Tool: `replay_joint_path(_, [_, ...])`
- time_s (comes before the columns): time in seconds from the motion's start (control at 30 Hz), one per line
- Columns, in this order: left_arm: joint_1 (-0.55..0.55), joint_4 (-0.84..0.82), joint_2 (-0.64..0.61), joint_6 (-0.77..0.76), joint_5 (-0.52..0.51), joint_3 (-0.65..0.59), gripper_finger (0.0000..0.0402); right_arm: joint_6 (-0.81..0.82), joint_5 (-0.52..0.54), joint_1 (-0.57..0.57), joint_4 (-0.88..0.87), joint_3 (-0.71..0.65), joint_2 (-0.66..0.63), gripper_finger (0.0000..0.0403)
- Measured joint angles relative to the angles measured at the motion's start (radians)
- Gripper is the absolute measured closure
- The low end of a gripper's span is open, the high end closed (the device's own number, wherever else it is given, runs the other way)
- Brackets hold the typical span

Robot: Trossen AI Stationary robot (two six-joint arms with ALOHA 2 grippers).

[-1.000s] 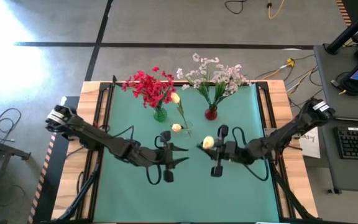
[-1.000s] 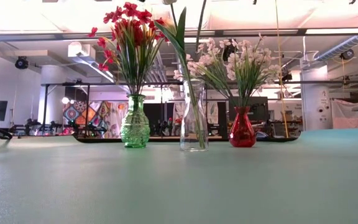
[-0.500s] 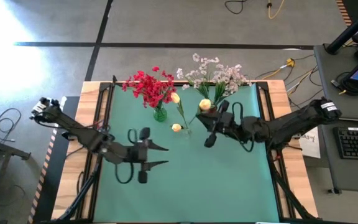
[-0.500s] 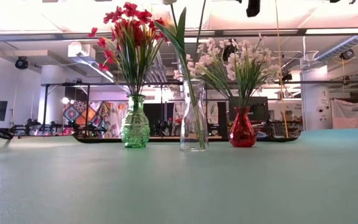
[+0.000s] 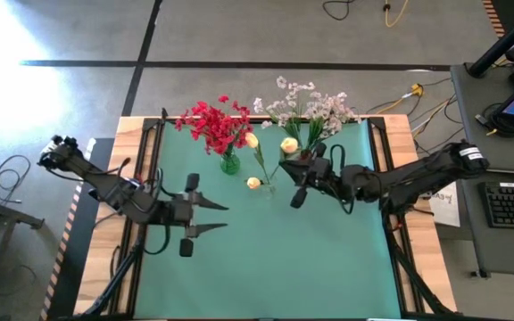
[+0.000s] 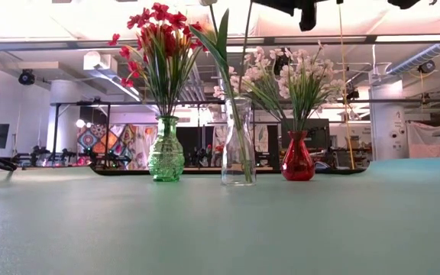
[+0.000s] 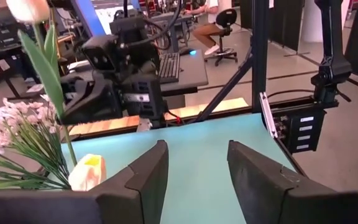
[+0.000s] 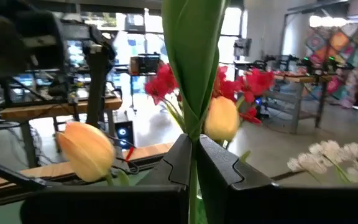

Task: Sort flowers into vase by color
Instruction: Put the yellow flower into the transparent vase

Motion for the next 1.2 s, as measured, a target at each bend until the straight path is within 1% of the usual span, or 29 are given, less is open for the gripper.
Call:
replay_joint_path(0.13, [0.000, 0.000, -0.008, 0.006, -0.004, 0.000, 0.0255, 0.011, 0.050, -0.001, -0.002, 0.000, 0.026, 0.0390])
replay_joint_path(0.4, [0.000, -0.001, -0.006, 0.011, -0.007, 0.000, 0.0262, 0.044, 0.052, -0.003, 0.000, -0.001, 0.057, 0.0390])
replay_joint_path(0.7, [0.000, -0.001, -0.005, 0.029, -0.008, 0.000, 0.0263, 0.057, 0.051, -0.002, -0.010, -0.001, 0.058, 0.0386])
replay_joint_path(0.8, [0.000, 0.000, -0.005, 0.029, -0.008, 0.000, 0.0263, 0.075, 0.052, -0.003, -0.022, -0.002, 0.058, 0.0362])
replay_joint_path(1.03, [0.000, 0.000, -0.004, 0.029, -0.008, 0.000, 0.0263, 0.109, 0.069, -0.006, -0.040, -0.002, 0.058, 0.0274])
replay_joint_path(1.2, [0.000, -0.001, -0.005, 0.030, -0.008, 0.000, 0.0263, 0.132, 0.068, -0.006, -0.059, -0.002, 0.057, 0.0227])
